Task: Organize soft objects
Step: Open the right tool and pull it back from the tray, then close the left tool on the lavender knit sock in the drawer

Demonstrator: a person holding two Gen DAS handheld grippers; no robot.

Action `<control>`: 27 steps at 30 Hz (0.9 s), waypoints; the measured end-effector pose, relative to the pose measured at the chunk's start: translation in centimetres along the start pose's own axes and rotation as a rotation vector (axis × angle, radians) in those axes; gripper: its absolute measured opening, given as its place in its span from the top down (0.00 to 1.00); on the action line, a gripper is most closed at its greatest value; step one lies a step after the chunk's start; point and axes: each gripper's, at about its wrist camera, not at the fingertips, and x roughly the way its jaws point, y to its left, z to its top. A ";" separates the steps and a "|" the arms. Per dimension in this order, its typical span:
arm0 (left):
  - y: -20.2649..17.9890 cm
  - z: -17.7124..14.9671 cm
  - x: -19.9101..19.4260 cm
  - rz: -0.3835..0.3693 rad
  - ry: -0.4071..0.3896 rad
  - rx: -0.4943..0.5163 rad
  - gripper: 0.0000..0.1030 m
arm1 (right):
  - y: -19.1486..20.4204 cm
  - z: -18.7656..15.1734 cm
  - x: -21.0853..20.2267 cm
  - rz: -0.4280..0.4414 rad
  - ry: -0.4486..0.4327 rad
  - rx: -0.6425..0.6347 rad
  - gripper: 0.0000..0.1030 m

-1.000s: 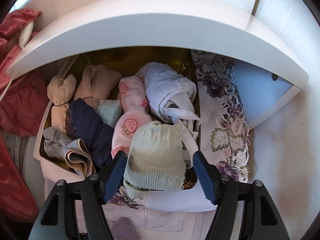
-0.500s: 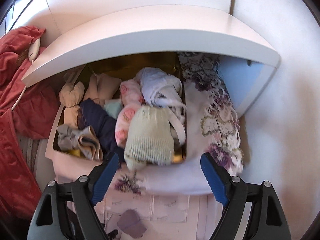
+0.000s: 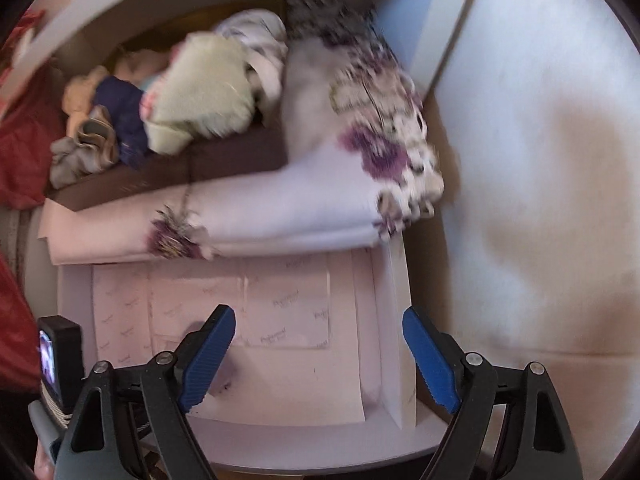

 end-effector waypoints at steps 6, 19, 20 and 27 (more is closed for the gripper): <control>1.0 0.7 -0.1 -0.127 0.041 -0.096 0.52 | 0.5 -0.5 1.8 0.018 0.044 -0.007 0.16; -0.2 3.1 0.9 -0.181 0.120 -0.234 0.37 | 0.0 0.6 2.4 0.094 0.040 0.090 0.16; -0.3 3.1 0.9 -0.179 0.121 -0.238 0.37 | -0.1 0.7 2.4 0.099 0.039 0.096 0.15; -1.0 3.7 2.5 -0.123 0.141 -0.295 0.34 | -0.6 1.0 2.5 0.125 0.040 0.134 0.15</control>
